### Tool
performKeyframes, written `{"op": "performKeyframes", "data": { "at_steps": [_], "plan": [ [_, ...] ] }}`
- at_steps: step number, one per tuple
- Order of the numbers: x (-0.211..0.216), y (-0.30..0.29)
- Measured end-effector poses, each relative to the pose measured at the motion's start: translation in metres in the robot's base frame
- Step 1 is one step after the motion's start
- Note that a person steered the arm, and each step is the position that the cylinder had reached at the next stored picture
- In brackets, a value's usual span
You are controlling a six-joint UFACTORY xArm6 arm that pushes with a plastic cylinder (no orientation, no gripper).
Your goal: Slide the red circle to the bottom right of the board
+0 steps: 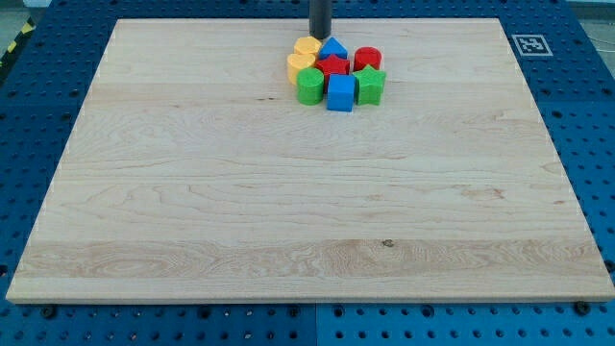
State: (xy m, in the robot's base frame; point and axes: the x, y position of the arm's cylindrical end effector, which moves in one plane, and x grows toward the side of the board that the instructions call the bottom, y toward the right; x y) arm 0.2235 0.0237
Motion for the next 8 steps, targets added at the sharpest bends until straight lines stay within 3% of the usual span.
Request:
{"op": "performKeyframes", "data": {
  "at_steps": [2, 8],
  "plan": [
    [0.004, 0.031],
    [0.08, 0.065]
  ]
}}
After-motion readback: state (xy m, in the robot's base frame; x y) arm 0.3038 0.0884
